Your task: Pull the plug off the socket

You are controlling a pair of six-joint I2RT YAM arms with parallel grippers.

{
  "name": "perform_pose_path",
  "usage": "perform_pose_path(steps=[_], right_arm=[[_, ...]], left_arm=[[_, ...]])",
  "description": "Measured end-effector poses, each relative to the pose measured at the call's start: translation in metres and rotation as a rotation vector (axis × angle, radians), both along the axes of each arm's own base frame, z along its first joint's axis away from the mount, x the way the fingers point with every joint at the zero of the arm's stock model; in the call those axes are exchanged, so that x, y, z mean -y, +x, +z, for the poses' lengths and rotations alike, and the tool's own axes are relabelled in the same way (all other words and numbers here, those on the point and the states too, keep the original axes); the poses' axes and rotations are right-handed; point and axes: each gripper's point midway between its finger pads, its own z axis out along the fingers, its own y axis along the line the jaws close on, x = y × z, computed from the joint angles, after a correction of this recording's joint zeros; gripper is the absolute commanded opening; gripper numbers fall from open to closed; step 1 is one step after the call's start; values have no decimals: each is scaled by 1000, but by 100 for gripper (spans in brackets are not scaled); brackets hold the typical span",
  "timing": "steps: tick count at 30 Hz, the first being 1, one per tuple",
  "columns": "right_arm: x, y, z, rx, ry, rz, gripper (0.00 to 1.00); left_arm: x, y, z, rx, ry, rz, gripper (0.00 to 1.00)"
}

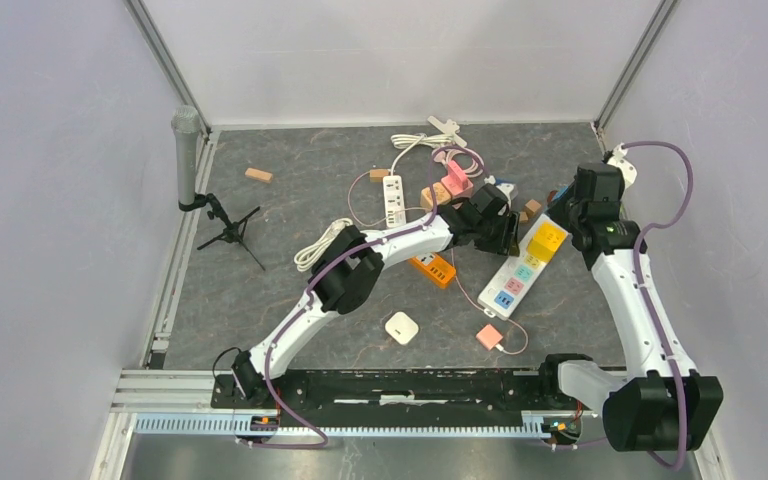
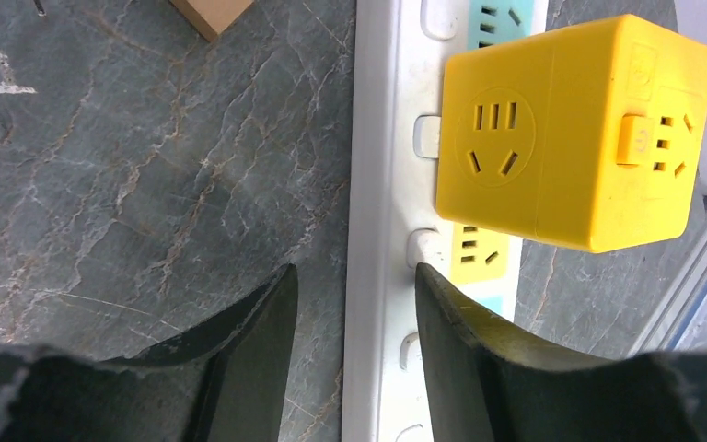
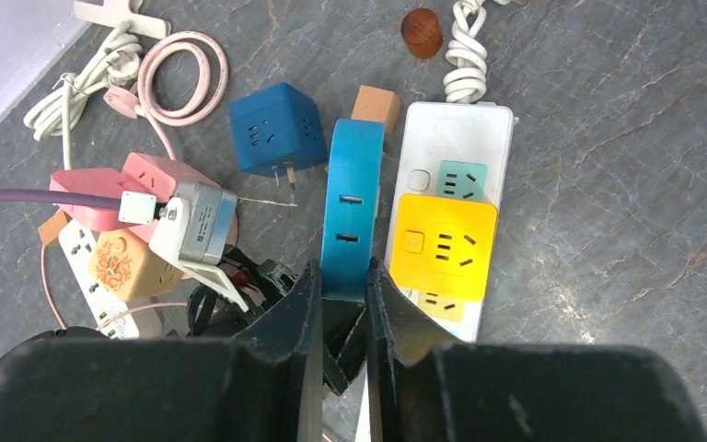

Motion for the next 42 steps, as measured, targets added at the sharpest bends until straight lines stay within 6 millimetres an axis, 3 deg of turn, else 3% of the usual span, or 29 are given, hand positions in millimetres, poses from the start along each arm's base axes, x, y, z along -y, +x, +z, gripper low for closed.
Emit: perform_pose_path(steps=[6,12,15,21,25,30,33,39,42], right_arm=[[6,-3,-10,-24,-29,-21,0],[29,-5,-13,-56,-113,-68,0],[42,-5,-14,-83,-147,-95,0],[63,-10,-15,-113,-211,-130,0],[73,-25,-34,-161,-235,-150,0],[76,-63,-78,-298,-258,-147,0],[85,-86,-94,-399,-312,-167,0],[115,-120,-101,-569,-478,-276,1],[123,-128,-108,-637,-527,-300,11]], left_arm=[[-1,2,0,24,9,-12,62],[-4,-4,9,52,21,-79,68],[-8,-7,29,78,19,-113,70],[-24,-15,105,180,-32,-149,74],[-52,-24,151,260,-35,-142,79],[-93,-24,185,379,17,-80,90],[-116,-21,202,449,51,-37,95],[-153,-20,216,520,134,23,100],[-162,-22,213,520,159,31,100]])
